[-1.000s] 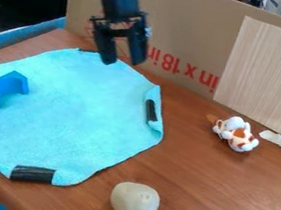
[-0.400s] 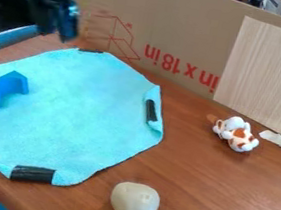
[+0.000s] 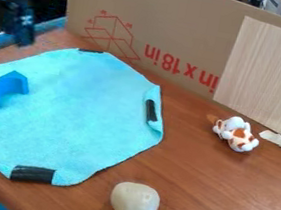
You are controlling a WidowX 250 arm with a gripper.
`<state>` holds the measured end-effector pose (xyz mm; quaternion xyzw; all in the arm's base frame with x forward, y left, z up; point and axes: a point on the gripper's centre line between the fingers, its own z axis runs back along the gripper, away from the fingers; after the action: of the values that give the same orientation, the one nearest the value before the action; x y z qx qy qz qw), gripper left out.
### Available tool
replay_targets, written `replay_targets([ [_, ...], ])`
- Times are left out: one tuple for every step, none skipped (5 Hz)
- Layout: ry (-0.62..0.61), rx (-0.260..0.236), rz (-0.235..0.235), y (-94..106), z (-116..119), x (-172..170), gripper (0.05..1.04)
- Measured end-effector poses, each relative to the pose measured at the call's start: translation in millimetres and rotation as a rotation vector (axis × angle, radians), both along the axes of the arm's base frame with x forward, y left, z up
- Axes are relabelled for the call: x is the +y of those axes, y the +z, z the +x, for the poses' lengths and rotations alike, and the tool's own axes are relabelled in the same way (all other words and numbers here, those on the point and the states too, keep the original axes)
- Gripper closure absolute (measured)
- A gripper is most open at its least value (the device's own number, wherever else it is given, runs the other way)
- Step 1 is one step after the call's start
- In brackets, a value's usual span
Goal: Remove the blue figure from the top edge of the cloth
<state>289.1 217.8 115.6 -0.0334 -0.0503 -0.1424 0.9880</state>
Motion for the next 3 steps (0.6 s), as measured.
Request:
replay_targets([
  [-0.027,0.035,0.016,-25.1,-9,4,0.083],
  [-0.029,0.033,0.023,-47.4,-16,-1,0.083],
  [-0.013,0.035,0.023,-58.4,-21,-4,0.084],
])
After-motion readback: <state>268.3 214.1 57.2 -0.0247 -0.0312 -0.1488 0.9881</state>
